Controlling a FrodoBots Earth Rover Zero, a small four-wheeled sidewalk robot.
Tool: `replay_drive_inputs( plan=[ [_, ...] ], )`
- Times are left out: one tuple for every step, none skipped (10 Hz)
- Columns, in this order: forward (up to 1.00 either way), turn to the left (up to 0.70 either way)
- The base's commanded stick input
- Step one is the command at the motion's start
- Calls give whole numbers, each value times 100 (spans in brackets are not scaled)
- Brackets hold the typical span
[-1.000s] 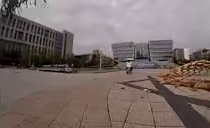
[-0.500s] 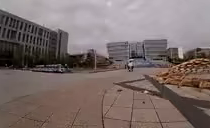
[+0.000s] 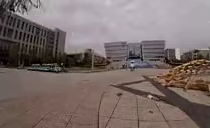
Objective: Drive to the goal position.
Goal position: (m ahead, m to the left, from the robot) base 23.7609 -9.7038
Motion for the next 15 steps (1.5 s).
replay_drive_inputs(
  plan=[
    [70, 0],
    [70, 0],
    [70, 0],
    [70, 0],
    [70, 0],
    [70, 0],
    [70, 1],
    [70, 4],
    [70, 28],
    [70, 0],
    [70, 0],
    [70, 16],
    [70, 35],
    [70, 17],
    [70, 0]
  ],
)
